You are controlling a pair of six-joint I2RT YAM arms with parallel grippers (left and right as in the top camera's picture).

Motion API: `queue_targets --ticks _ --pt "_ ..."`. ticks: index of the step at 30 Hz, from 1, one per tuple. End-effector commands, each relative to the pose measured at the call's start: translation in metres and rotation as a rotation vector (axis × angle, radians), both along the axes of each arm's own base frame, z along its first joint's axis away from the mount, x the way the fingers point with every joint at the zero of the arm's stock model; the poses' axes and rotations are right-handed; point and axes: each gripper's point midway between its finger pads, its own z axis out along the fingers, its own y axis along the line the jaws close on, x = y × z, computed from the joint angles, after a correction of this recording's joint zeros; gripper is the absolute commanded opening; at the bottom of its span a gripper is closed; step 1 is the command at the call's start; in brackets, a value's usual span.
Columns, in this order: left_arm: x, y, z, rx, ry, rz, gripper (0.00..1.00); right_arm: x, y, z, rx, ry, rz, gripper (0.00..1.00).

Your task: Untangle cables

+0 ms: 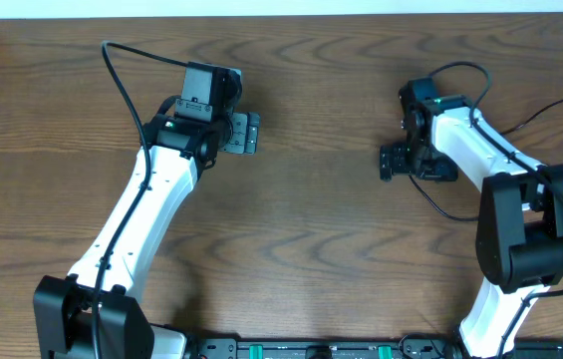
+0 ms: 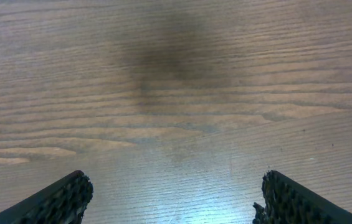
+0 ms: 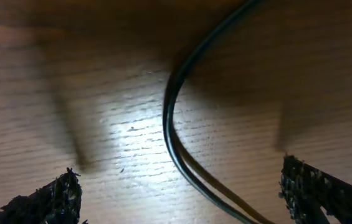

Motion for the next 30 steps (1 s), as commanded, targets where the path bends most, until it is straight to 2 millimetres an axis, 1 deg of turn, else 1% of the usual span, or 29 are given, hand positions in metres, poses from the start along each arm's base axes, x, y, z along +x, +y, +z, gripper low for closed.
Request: queue_targets --ticks 1,2,5,7,10,15,18,23,24,28,30 --pt "0.0 0.004 -0.008 0.008 0.019 0.021 0.88 -0.008 -0.003 -0.005 -0.021 0.011 -0.008 0.98" --pt "0.0 0.004 -0.008 0.008 0.017 0.021 0.88 -0.009 -0.003 -0.006 -0.022 0.013 -0.007 0.97" --pt "0.0 0.004 -0.008 0.007 0.015 0.021 0.88 -0.008 -0.003 -0.007 -0.021 0.008 -0.008 0.88" --pt "0.0 0.004 -0.008 0.007 0.015 0.021 0.88 -0.005 -0.002 -0.007 -0.018 -0.003 -0.013 0.74" --pt "0.0 0.004 -0.008 0.008 0.016 0.021 0.88 -0.004 -0.002 -0.008 -0.017 -0.009 -0.017 0.61" --pt "0.0 0.004 -0.008 0.008 0.016 0.021 0.88 -0.01 -0.003 -0.017 -0.019 -0.001 -0.023 0.47" --pt "0.0 0.004 -0.008 0.007 0.016 0.021 0.88 -0.01 -0.003 -0.018 -0.018 -0.005 -0.023 0.26" --pt "0.0 0.004 -0.008 0.008 0.016 0.021 0.88 -0.006 -0.003 -0.018 -0.015 -0.022 -0.038 0.08" --pt "0.0 0.004 -0.008 0.008 0.016 0.021 0.88 -0.005 -0.004 -0.018 -0.023 -0.027 -0.046 0.01" --pt "0.0 0.004 -0.008 0.008 0.016 0.021 0.88 -0.003 -0.009 -0.017 -0.053 -0.038 -0.047 0.01" --pt "0.0 0.004 -0.008 0.008 0.016 0.021 0.88 -0.001 -0.015 -0.017 -0.08 -0.05 -0.052 0.01"
